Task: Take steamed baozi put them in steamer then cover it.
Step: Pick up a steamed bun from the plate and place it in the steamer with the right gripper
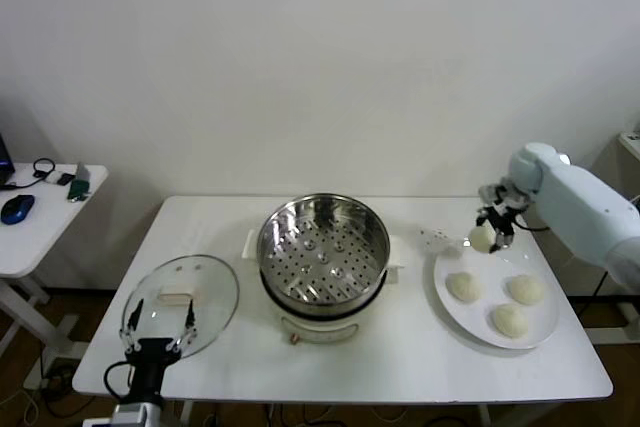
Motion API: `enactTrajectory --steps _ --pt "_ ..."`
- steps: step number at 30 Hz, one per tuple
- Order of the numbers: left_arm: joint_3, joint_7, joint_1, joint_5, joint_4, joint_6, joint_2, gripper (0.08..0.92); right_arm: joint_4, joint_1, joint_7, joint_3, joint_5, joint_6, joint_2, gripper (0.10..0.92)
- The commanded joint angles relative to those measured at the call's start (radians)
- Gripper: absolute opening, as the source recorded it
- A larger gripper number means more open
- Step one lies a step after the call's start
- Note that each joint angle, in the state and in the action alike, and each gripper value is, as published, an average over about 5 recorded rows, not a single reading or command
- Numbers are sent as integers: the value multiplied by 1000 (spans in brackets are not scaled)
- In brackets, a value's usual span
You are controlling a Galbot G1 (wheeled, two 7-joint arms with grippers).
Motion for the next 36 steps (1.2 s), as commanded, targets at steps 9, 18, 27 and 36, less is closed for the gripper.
enactTrajectory --steps 9,18,27,36 --pt "11 2 25 -10 -3 -8 -1 823 400 567 -80 -453 261 173 153 715" --pt "18 5 15 -6 -1 -1 2 823 418 482 -89 -371 95 309 394 721" --pt "34 4 3 11 -12 9 -6 823 390 298 -69 -325 -105 381 510 721" --pt "22 4 11 3 -12 5 0 823 340 157 -34 -296 -270 399 541 729"
